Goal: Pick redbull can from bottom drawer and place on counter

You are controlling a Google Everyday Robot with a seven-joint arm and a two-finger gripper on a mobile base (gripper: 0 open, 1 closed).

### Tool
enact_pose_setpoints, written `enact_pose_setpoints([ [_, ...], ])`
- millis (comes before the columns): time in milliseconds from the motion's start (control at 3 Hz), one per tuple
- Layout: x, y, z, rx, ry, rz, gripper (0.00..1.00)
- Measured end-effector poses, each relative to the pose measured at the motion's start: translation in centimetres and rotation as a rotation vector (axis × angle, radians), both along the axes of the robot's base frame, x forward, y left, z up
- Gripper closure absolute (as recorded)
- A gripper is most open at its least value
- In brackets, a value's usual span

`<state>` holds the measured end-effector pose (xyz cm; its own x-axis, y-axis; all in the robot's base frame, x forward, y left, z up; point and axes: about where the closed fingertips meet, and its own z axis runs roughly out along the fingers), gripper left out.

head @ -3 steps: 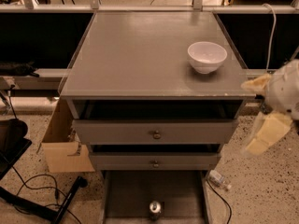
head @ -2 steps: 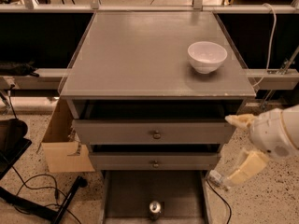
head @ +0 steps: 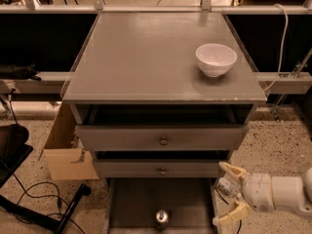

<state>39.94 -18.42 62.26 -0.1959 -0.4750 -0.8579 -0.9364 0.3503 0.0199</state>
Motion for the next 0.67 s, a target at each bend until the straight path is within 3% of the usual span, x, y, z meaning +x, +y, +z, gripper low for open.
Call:
enact_pose_setpoints([
  [333,0.18,2.28,-4.82,0.052,0.065,0.062,0.0],
  [667,0.12,2.75,-5.39,0.063,0.075,0.07,0.0],
])
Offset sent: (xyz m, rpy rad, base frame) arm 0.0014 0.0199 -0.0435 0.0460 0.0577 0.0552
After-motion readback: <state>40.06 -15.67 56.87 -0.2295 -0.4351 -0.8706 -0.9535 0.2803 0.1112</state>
